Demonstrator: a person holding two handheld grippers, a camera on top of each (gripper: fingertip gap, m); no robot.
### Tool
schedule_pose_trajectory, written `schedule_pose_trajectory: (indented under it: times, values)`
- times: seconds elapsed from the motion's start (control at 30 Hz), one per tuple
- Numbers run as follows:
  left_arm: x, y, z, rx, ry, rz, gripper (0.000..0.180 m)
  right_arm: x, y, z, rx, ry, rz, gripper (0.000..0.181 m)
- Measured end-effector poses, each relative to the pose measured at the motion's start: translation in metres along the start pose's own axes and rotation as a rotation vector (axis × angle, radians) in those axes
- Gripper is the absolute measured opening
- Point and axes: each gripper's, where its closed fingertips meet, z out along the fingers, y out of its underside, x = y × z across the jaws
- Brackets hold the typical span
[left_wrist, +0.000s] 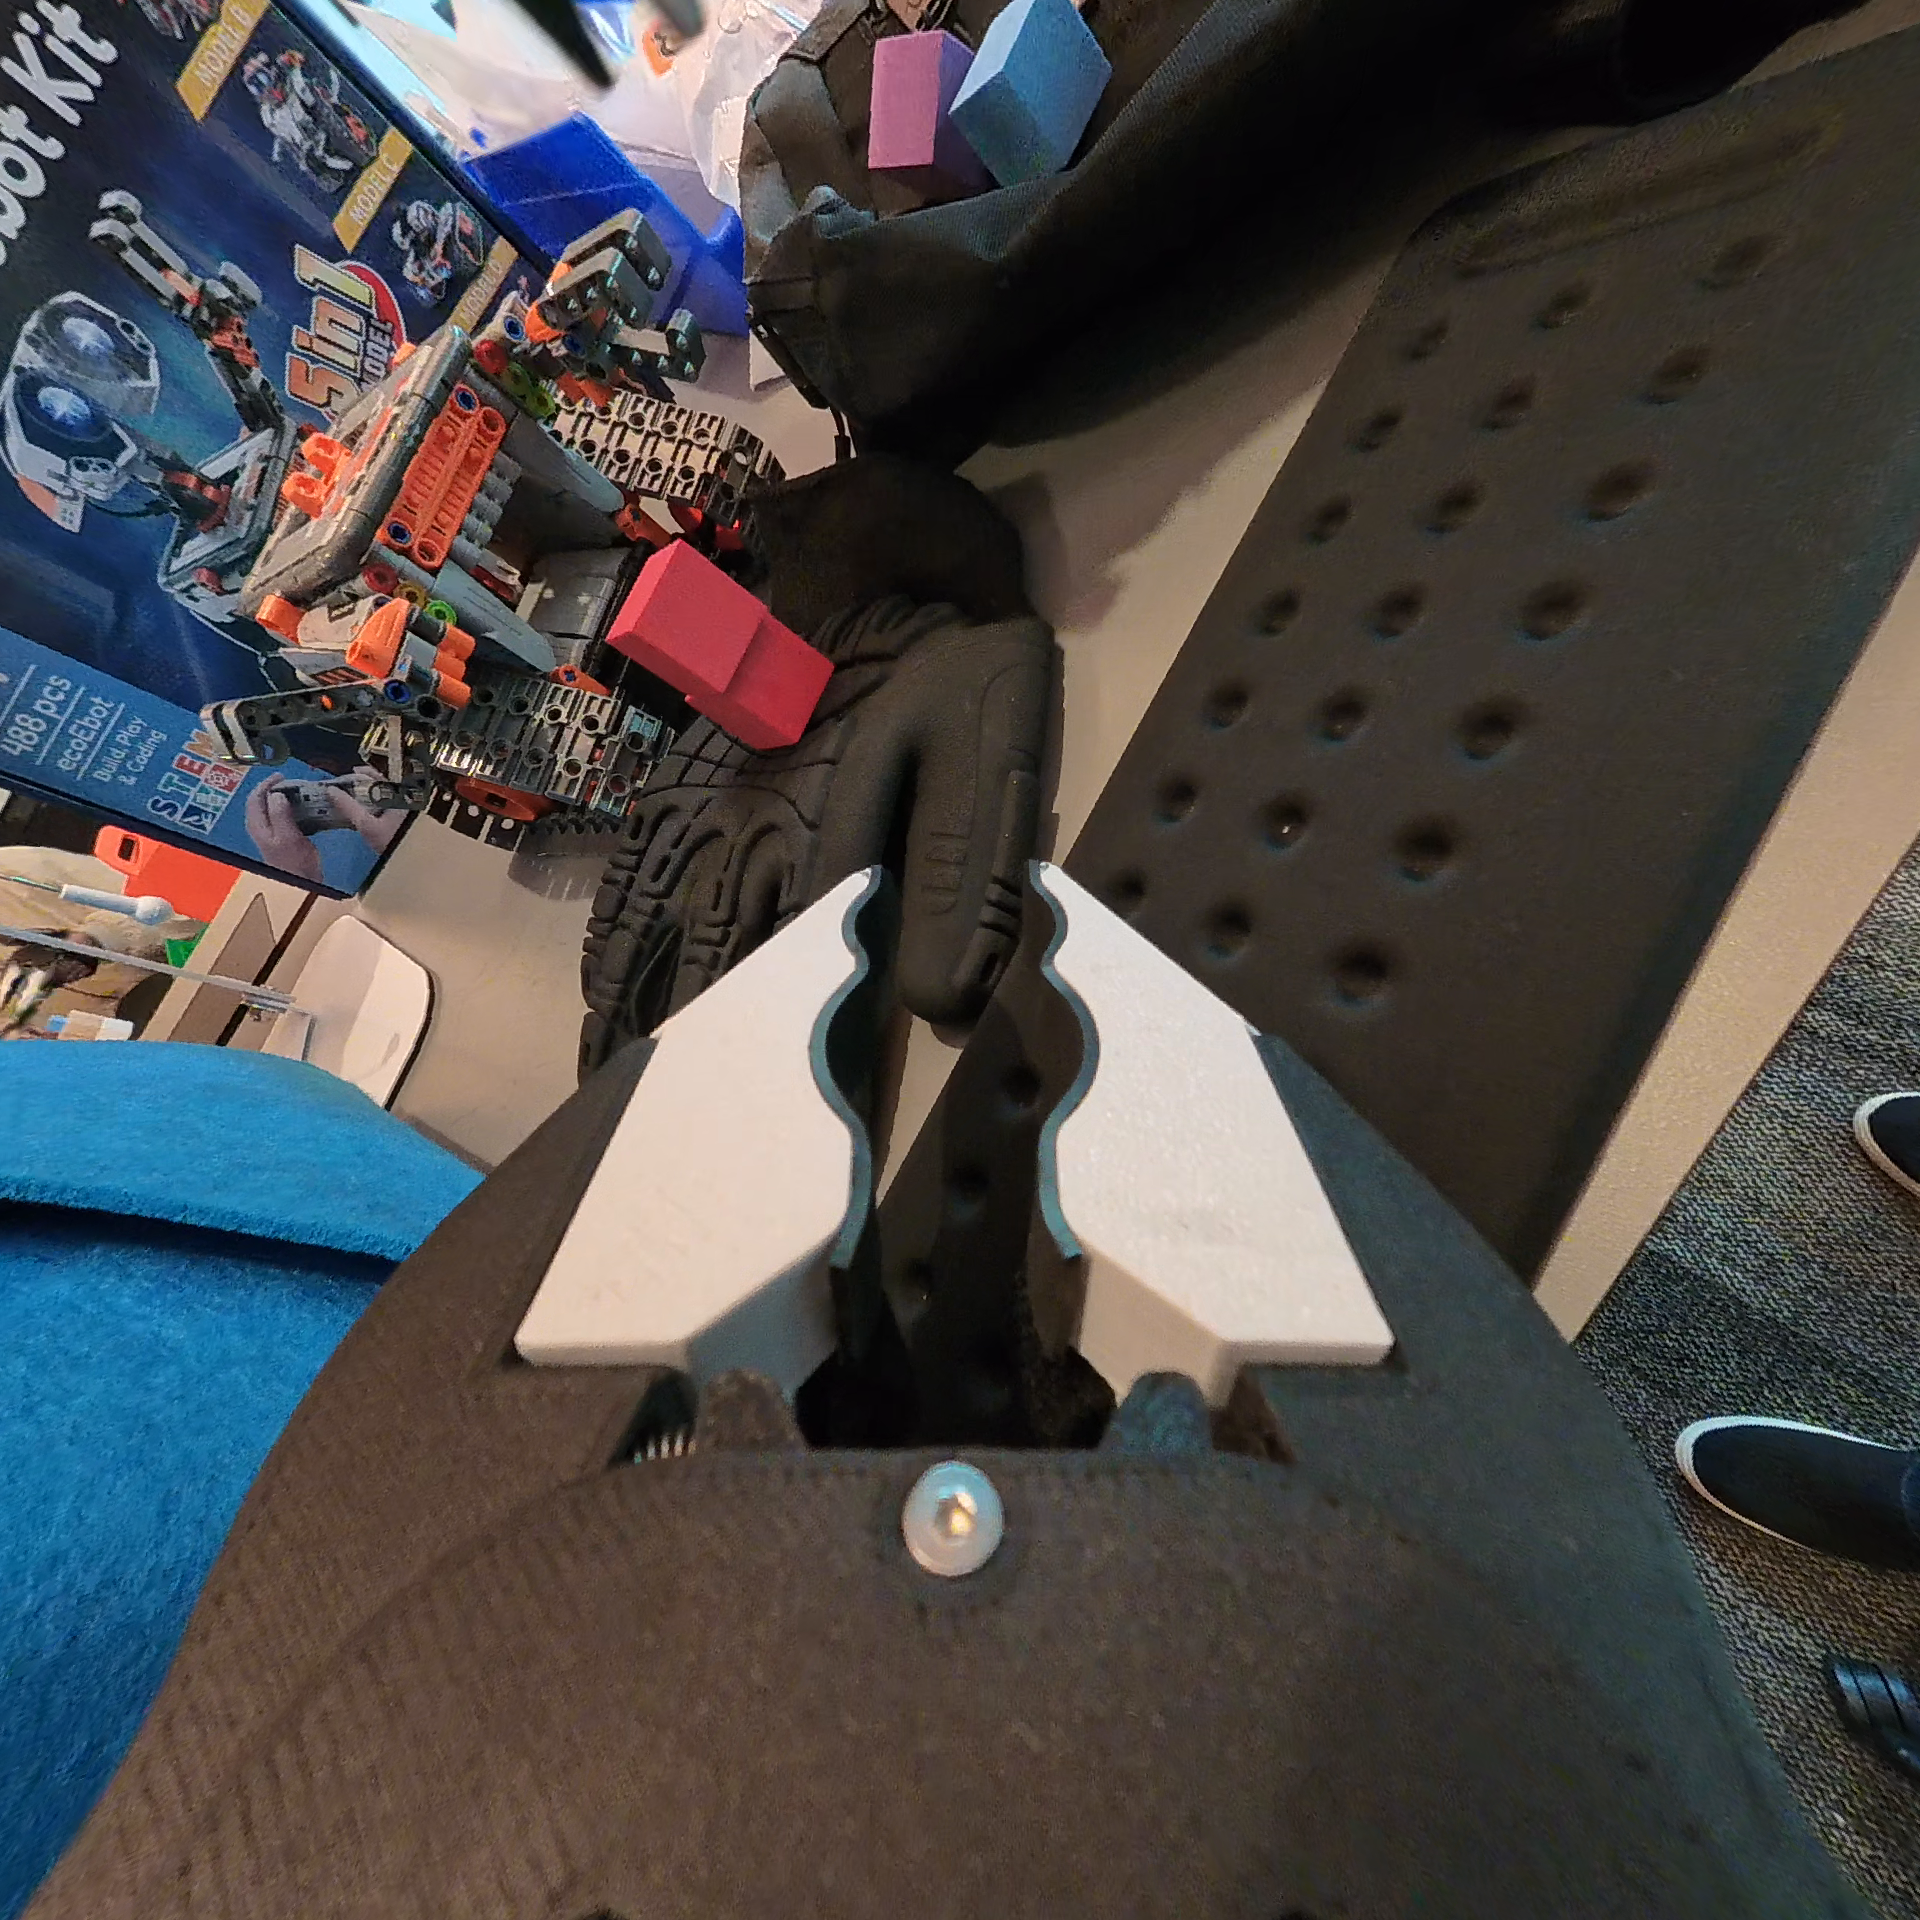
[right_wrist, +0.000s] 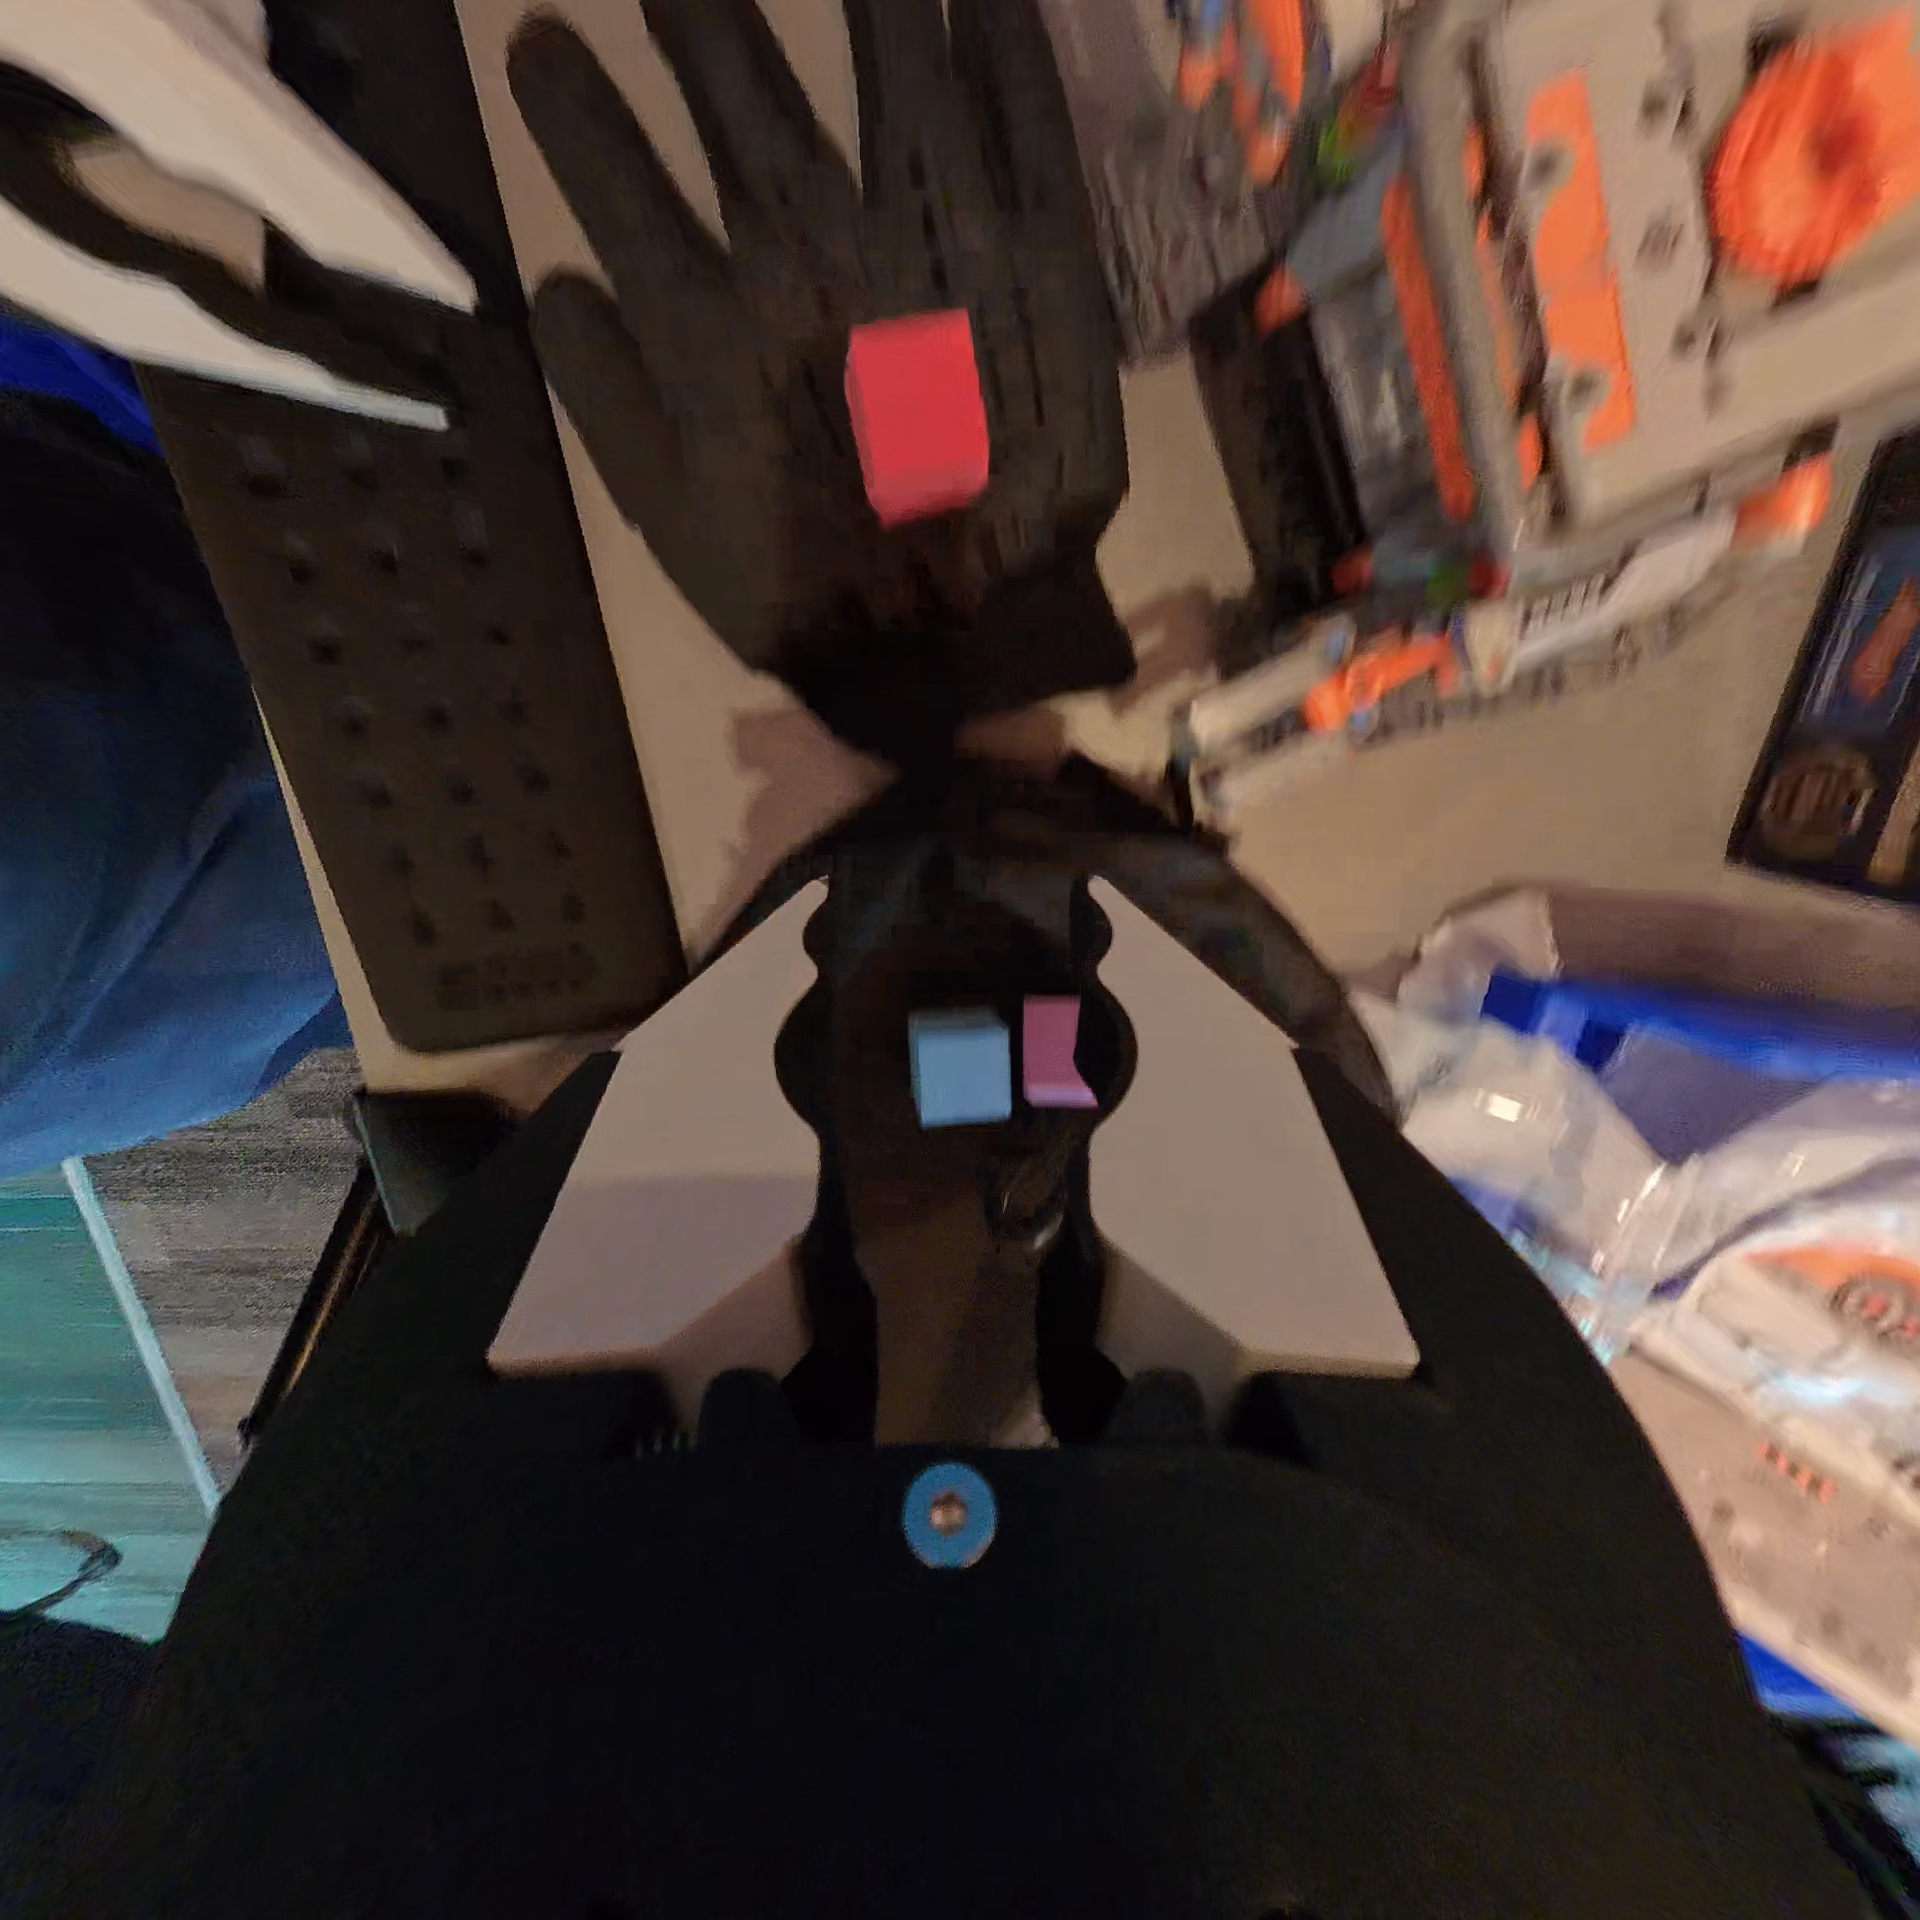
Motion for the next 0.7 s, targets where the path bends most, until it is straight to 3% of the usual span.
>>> schedule_pose_trajectory:
  times: [0.27, 0.43, 0.7]
  values:
    - [0.002, 0.000, 0.000, -0.001, 0.015, 0.002, 0.023, -0.007, 0.080, 0.025, -0.144, 0.010, 0.070, 0.042]
    - [0.002, 0.000, 0.001, -0.004, 0.017, 0.003, 0.023, -0.002, 0.082, 0.031, -0.100, 0.024, 0.071, 0.033]
    - [0.002, 0.001, 0.001, -0.010, 0.014, 0.004, 0.023, -0.003, 0.083, 0.018, -0.128, 0.032, 0.061, 0.036]
